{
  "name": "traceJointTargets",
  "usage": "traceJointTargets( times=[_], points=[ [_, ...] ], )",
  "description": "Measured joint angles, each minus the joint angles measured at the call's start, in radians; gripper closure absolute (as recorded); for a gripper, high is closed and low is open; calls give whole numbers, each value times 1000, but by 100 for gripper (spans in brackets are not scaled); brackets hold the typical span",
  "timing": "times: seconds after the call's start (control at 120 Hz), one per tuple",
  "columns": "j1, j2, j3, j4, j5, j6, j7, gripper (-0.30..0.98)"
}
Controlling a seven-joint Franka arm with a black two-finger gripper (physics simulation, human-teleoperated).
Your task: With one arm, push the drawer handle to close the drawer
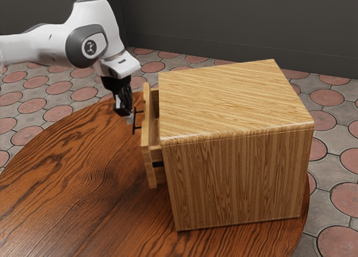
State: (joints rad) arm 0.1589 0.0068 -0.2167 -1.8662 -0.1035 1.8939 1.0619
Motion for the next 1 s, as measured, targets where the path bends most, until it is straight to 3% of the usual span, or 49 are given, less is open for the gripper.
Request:
traceJointTargets(
  times=[0.508, 0.675, 0.758, 0.85, 1.0],
  points=[
    [12, 97, -71, 112, -4, -5, -97, 79],
    [48, -64, -60, 90, 7, -123, -120, 79],
    [62, -161, -8, 95, 27, -209, -109, 79],
    [84, -200, 51, 111, 89, -274, -79, 78],
    [84, -237, 87, 129, 131, -341, -36, 47]
  ],
)
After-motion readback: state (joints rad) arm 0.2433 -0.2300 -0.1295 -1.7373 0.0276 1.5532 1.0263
